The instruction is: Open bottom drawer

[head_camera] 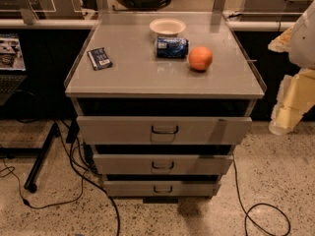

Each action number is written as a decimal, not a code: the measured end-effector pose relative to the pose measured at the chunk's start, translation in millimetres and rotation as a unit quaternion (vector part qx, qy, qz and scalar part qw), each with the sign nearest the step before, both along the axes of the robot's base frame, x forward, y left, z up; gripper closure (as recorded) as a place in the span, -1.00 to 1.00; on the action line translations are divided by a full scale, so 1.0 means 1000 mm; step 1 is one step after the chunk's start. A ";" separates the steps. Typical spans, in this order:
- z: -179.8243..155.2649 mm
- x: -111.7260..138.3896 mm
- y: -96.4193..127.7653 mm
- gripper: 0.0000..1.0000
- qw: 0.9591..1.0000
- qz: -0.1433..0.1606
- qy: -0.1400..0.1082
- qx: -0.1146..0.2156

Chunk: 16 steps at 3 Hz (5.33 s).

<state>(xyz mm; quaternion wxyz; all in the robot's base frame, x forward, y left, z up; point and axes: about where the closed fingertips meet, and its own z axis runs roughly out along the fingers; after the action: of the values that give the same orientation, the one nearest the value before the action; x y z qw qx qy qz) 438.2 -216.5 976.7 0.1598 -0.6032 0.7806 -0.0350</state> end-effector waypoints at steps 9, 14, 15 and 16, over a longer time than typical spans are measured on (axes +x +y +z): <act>-0.220 0.015 -0.032 0.91 0.984 -0.136 0.016 0.118; -0.450 -0.010 -0.035 1.00 0.933 -0.321 0.009 0.159; -0.488 0.022 -0.041 1.00 0.916 -0.360 0.001 0.174; -0.488 0.022 -0.041 1.00 0.916 -0.360 0.001 0.174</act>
Offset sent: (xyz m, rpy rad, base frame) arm 0.0116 -0.0171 -0.1028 0.1420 0.0078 -0.1385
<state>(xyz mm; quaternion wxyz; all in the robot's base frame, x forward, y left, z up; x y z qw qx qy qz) 459.8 -257.4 488.4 0.2384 -0.2436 0.9390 0.0467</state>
